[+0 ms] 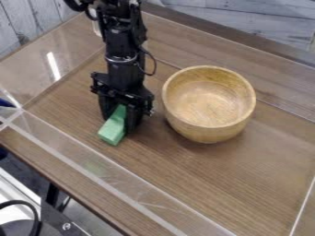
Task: Remove the green block from inside the brown bowl and put it on the table
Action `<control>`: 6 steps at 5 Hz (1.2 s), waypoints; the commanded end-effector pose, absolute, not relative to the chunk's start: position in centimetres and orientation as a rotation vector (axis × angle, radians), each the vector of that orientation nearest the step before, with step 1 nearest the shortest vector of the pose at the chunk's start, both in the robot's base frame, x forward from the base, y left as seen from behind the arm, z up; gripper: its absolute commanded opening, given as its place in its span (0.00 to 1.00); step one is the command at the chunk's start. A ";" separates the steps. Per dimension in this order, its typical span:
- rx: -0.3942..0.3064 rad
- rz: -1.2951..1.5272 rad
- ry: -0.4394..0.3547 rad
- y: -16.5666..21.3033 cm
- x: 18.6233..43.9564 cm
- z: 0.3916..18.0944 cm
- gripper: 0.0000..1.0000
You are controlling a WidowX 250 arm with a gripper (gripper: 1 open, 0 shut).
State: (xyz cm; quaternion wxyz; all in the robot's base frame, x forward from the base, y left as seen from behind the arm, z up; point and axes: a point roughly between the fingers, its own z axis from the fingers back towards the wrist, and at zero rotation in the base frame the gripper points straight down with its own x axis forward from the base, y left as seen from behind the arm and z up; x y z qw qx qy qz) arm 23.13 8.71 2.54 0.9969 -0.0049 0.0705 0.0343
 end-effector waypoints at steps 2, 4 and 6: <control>-0.006 0.098 0.074 9.3 24.1 4.8 1.00; -0.037 0.097 -0.027 9.3 23.8 10.1 1.00; -0.063 0.042 -0.083 8.2 22.5 11.7 1.00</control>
